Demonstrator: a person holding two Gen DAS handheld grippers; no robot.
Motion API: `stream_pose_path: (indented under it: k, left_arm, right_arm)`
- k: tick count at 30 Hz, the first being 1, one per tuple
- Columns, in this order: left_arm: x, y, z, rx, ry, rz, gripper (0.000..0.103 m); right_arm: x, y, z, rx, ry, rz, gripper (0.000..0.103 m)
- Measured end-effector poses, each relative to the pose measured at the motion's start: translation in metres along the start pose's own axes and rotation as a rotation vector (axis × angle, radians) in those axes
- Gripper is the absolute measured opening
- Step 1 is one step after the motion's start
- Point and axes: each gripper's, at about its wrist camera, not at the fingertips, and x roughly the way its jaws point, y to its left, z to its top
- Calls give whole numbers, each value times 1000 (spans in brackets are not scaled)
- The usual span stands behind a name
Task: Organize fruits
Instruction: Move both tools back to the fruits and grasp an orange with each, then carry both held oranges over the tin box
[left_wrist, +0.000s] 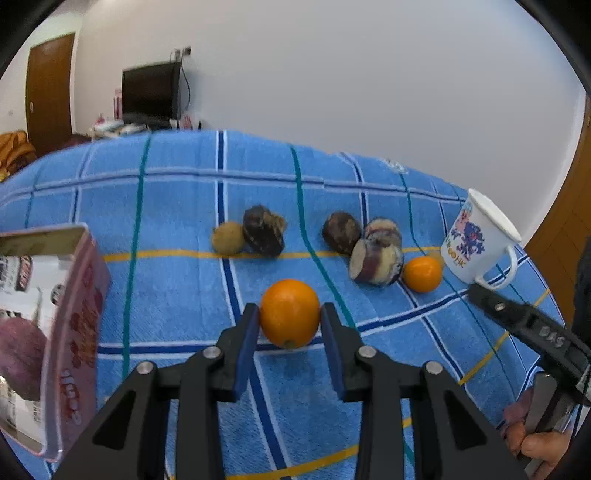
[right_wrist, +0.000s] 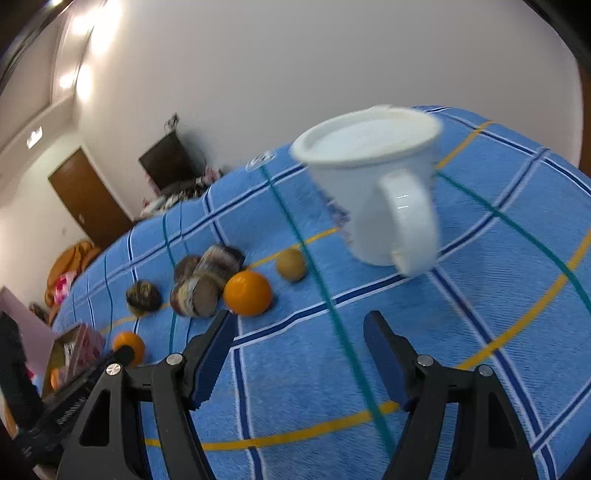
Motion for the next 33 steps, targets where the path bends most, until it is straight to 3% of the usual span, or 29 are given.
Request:
stream_pose_path:
  k: [6, 9, 15, 18, 22, 33]
  left_arm:
    - [-16, -1, 2, 37, -107, 95, 36]
    - [-16, 3, 2, 29, -112, 124, 36]
    - [-17, 1, 2, 46, -123, 175, 36]
    - [-18, -2, 2, 63, -139, 200, 36]
    - [-19, -2, 2, 69, -142, 205, 36]
    - [-32, 3, -2, 47, -197, 228, 36]
  right_arm:
    - [27, 33, 8, -130, 68, -22, 74]
    - [52, 35, 12, -111, 111, -25, 74]
    - [61, 49, 17, -171, 77, -89, 73]
    - [70, 56, 17, -206, 110, -110, 45]
    - [68, 57, 15, -216, 104, -105, 44]
    - [-3, 66, -12, -255, -159, -83, 44]
